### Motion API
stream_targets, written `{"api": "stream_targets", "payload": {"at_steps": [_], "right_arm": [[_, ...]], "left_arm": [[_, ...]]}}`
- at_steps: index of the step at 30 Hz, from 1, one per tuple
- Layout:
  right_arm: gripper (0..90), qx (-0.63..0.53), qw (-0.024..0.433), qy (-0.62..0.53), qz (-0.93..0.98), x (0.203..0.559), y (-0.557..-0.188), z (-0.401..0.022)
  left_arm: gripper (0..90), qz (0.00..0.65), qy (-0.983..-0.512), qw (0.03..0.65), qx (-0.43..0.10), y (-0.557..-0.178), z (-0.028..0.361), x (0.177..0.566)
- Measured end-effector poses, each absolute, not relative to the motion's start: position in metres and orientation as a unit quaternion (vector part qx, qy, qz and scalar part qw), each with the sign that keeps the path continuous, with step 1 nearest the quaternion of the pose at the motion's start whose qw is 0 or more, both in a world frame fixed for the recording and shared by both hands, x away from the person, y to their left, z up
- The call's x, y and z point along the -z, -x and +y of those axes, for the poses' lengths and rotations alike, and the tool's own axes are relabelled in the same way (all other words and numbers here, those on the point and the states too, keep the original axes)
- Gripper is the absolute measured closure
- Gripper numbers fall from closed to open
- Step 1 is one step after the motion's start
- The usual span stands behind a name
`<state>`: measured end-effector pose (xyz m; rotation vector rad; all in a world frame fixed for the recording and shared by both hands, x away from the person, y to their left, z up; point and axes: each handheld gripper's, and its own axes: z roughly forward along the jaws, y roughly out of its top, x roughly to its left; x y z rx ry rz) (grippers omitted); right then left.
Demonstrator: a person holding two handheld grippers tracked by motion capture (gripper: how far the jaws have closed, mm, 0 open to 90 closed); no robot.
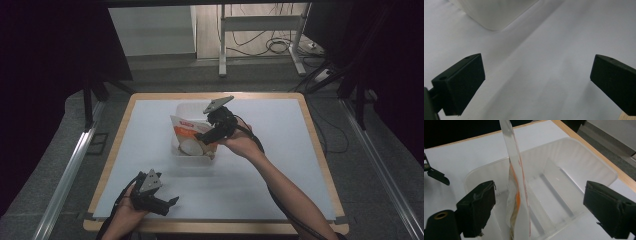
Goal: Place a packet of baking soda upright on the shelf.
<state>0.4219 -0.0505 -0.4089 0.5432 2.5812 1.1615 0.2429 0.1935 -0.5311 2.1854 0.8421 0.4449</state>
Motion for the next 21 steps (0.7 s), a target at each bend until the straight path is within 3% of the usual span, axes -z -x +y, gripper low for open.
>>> {"api": "stream_targets", "payload": {"at_steps": [21], "right_arm": [[6.8,-0.406,0.143,-0.188,0.883,0.398,-0.409,-0.073]], "left_arm": [[0.0,0.329,-0.852,0.37,-0.173,-0.243,0.194,0.531]]}}
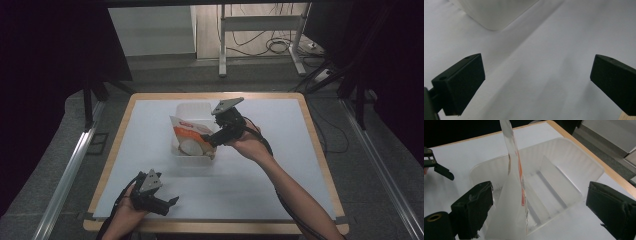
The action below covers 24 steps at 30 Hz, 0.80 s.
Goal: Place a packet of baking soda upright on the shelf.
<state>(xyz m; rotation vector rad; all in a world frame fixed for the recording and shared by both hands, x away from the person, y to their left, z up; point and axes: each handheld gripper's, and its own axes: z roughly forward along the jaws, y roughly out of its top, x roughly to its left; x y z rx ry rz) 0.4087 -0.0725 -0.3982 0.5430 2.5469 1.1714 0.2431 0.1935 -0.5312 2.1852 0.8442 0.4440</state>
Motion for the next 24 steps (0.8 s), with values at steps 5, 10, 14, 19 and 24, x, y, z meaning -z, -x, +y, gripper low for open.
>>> {"api": "stream_targets", "payload": {"at_steps": [5,10,14,19,24], "right_arm": [[6.4,-0.405,0.147,-0.189,0.883,0.397,-0.405,-0.08],[6.0,-0.401,0.149,-0.192,0.883,0.399,-0.401,-0.088],[5.8,-0.399,0.15,-0.195,0.883,0.401,-0.399,-0.096],[5.5,-0.395,0.152,-0.2,0.884,0.406,-0.393,-0.105],[5.2,-0.394,0.157,-0.203,0.883,0.411,-0.39,-0.111]], "left_arm": [[0.0,0.329,-0.852,0.368,-0.173,-0.243,0.193,0.531],[0.0,0.329,-0.853,0.367,-0.174,-0.243,0.193,0.531],[0.0,0.329,-0.852,0.368,-0.173,-0.243,0.193,0.531],[0.0,0.329,-0.853,0.367,-0.173,-0.243,0.192,0.531],[0.0,0.329,-0.852,0.367,-0.174,-0.243,0.192,0.531]]}}
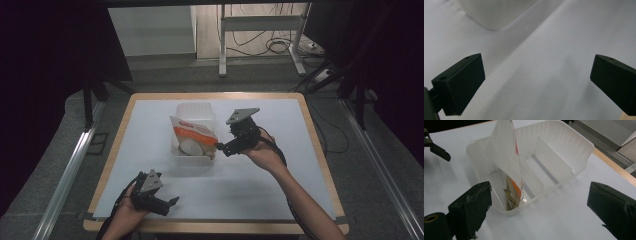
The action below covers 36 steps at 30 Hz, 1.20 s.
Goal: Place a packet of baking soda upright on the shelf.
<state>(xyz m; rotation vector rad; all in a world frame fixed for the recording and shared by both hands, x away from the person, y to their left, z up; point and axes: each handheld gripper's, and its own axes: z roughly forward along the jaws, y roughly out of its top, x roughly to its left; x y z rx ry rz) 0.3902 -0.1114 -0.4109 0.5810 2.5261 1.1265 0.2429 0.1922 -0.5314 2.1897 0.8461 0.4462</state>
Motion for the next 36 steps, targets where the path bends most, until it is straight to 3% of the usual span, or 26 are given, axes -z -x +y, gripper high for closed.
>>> {"api": "stream_targets", "payload": {"at_steps": [36], "right_arm": [[3.4,-0.406,0.166,-0.236,0.867,0.429,-0.363,-0.161]], "left_arm": [[0.0,0.327,-0.853,0.367,-0.176,-0.242,0.192,0.531]]}}
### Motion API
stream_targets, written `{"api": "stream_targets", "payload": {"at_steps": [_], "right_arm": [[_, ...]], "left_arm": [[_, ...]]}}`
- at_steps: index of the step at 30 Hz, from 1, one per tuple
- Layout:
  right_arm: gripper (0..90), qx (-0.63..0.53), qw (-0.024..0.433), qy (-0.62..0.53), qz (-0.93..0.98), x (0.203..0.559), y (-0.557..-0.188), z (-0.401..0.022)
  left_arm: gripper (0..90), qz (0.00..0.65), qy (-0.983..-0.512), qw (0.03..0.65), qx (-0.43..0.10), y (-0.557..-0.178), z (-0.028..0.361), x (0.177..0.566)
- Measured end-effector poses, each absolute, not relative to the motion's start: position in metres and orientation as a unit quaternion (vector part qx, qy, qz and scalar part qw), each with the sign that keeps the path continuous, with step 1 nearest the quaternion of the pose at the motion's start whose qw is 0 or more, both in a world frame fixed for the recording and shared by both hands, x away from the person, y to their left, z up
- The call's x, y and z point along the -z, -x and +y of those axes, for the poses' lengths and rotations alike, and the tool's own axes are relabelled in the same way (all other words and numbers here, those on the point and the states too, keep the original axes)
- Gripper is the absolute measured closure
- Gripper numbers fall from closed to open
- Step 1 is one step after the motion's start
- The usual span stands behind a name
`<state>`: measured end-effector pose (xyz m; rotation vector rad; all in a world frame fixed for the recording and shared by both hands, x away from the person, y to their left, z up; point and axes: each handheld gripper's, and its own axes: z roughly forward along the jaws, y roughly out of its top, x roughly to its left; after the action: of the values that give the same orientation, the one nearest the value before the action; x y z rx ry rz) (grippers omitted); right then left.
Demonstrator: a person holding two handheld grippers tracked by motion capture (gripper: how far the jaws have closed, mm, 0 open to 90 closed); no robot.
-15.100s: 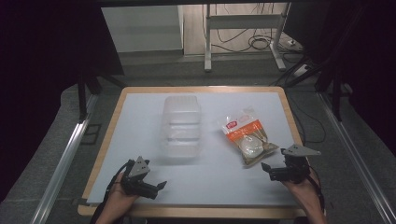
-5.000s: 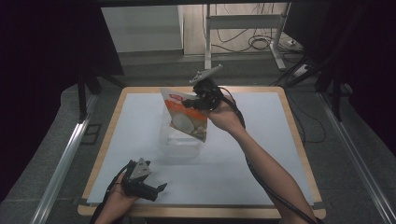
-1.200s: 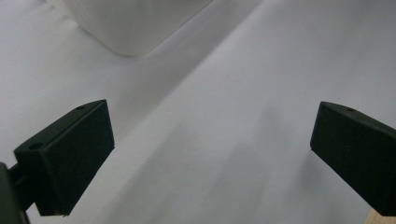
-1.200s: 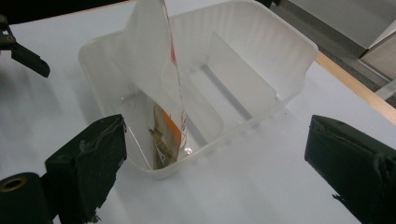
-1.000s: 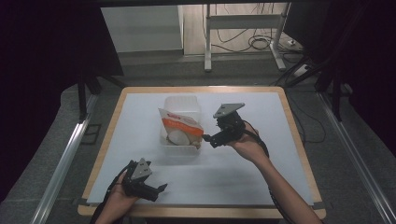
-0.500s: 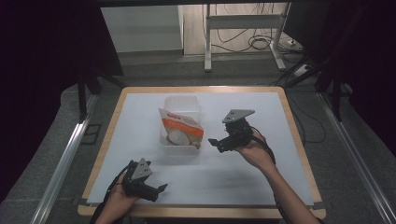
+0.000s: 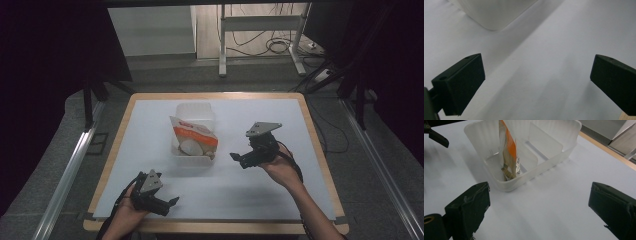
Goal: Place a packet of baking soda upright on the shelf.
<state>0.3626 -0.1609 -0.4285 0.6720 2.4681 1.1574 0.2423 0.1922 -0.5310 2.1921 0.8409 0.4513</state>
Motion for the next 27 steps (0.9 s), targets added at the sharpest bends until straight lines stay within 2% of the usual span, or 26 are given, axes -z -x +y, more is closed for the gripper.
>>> {"api": "stream_targets", "payload": {"at_steps": [27], "right_arm": [[2.1,-0.411,0.172,-0.259,0.857,0.443,-0.332,-0.198]], "left_arm": [[0.0,0.326,-0.852,0.371,-0.172,-0.243,0.193,0.531]]}}
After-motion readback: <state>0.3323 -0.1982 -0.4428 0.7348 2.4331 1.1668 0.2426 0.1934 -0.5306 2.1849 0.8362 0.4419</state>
